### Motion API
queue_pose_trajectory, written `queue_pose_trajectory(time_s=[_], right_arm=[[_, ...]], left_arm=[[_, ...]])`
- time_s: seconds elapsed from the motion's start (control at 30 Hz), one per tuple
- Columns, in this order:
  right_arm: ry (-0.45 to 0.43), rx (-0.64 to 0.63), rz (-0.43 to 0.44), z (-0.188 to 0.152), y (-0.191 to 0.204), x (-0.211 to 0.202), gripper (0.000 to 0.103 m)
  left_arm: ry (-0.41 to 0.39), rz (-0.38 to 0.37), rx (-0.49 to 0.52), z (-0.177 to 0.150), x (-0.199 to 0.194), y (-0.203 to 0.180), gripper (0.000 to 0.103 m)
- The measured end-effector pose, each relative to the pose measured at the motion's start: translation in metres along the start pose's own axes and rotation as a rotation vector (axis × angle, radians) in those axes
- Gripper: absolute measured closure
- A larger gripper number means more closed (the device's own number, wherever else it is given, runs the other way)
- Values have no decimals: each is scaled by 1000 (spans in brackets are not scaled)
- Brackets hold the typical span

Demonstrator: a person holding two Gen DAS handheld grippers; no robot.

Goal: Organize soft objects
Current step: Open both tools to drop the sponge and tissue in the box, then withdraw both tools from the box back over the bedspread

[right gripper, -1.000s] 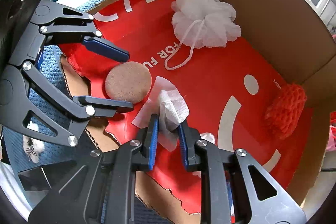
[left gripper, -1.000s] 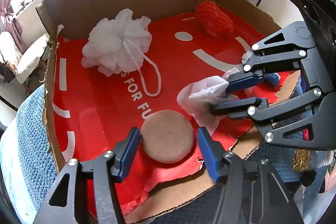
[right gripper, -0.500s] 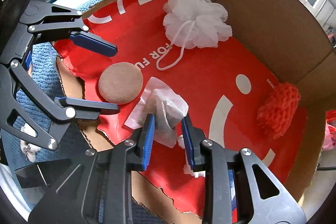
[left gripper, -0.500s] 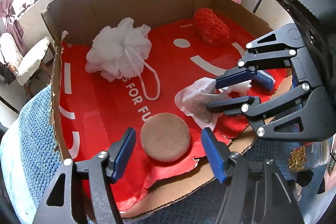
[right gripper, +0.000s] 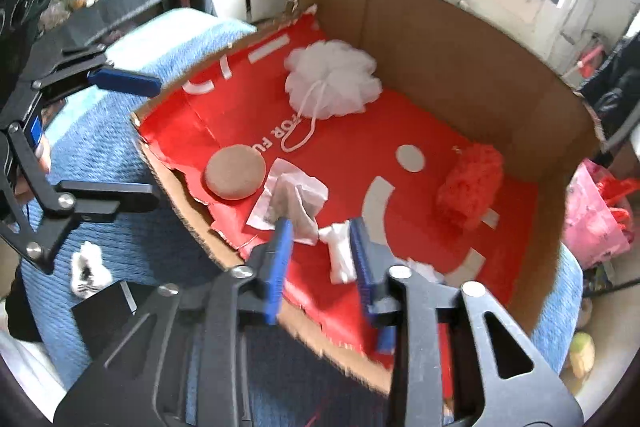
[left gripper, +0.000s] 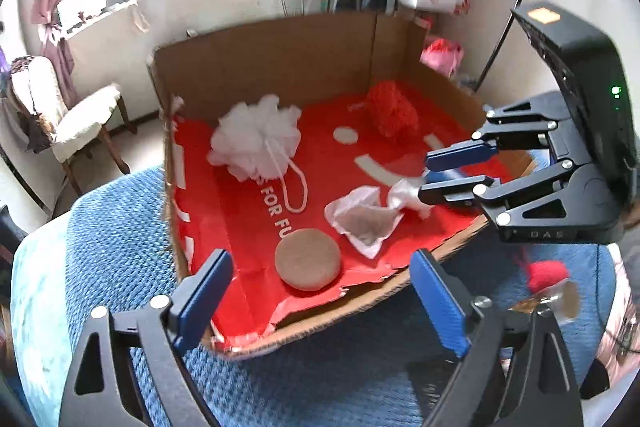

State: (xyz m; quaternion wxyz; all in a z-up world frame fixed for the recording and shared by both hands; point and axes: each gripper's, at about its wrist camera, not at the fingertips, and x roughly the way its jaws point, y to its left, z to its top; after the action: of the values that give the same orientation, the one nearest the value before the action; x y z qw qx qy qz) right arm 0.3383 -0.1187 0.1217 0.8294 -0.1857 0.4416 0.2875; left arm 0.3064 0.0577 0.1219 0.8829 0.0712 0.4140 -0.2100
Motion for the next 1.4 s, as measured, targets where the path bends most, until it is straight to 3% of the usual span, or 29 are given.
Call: queue_pose_trajectory(time_s=[0.03,0.07,0.43,0.6,0.8,0.87,1.07,1.4], right_arm=[[-20,8,-8,1,-2,-10,31],[-58,13,-22,-3,-2,-23,26],[-228,97,-111,-54,13,-124,24],[-313,135,-159,-89,29,-166,16],[-396,196,-184,-133,46,-198,14],[-422,224,-199,-148,52,-205,8],[-453,291,-244,-189,68,-206,6],[-469,433,-327,-248,96,-161,6]], left_arm=[[-16,0,-5,-1,-7,-2,7],[-35,0,-9,-3,-15,-6,6],[-210,11,-35,-30,-88,-52,0],[-281,19,-63,-53,-114,-71,0],[-352,31,-90,-81,-139,-92,0],[-372,45,-100,-90,-145,-98,0],[-413,70,-100,-120,-155,-121,0],[-430,107,-124,-175,-129,-151,0]])
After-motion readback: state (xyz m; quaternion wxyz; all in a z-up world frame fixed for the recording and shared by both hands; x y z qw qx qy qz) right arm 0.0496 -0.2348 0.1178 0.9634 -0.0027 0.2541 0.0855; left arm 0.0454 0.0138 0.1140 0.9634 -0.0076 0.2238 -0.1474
